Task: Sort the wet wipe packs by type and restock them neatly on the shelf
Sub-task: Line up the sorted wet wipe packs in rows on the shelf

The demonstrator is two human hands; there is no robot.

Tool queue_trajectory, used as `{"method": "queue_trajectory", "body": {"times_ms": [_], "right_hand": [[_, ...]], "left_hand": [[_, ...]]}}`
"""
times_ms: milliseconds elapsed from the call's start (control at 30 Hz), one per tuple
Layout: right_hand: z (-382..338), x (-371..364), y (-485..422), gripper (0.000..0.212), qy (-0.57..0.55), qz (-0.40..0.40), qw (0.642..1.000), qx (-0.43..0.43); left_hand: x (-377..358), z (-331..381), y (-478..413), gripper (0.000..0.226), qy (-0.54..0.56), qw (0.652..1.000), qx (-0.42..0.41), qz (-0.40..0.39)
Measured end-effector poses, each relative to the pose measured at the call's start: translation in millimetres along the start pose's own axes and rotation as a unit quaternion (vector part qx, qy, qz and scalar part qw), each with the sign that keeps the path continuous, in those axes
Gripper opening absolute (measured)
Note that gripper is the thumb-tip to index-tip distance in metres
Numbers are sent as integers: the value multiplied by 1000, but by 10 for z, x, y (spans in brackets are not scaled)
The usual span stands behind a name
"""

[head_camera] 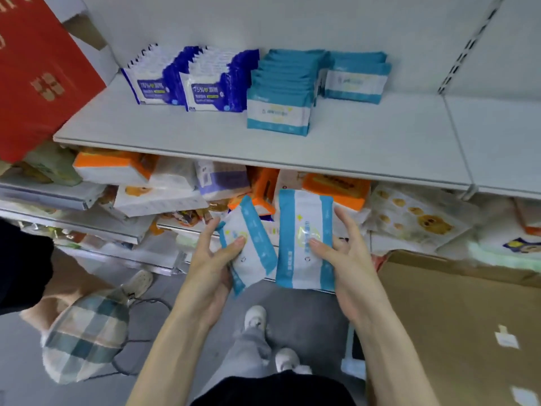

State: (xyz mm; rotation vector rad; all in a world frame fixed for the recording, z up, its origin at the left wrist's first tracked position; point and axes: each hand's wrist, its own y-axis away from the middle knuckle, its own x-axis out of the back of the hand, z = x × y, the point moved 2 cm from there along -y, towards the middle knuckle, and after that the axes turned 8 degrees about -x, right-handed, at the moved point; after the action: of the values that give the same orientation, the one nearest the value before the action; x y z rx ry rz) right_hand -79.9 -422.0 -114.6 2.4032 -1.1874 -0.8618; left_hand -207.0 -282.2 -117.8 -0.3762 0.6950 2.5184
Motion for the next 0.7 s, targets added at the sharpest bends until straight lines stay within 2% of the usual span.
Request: {"method": "queue_trajectory", "body": {"times_ms": [67,167,233,367,500,567,700], "right_hand": [[-92,-71,-139,76,-33,27,999,15],[-224,-205,-328,80,-57,55,996,43],[-338,-275,-420,64,-76,74,992,71],[-477,-264,-532,23,-143,125,979,74],[-505,-154,-626,12,-137,207,966,65],[-538,-104,-679,10,-149,222,962,63],[-689,-12,-786,26,-154,235,955,97]], "left_hand": [[-41,176,-216,58,-16,999,-30,-25],[-102,463,-481,41,-64,995,-53,-58],[-130,603,-688,33,-86,992,-62,-70],[-257,756,-1016,37,-108,984,-52,-133],[-357,790,-1251,46,-111,980,-36,-158],[-415,792,-1336,49,-113,981,-25,-156],[-557,796,-1496,55,-127,980,1,-151]]}}
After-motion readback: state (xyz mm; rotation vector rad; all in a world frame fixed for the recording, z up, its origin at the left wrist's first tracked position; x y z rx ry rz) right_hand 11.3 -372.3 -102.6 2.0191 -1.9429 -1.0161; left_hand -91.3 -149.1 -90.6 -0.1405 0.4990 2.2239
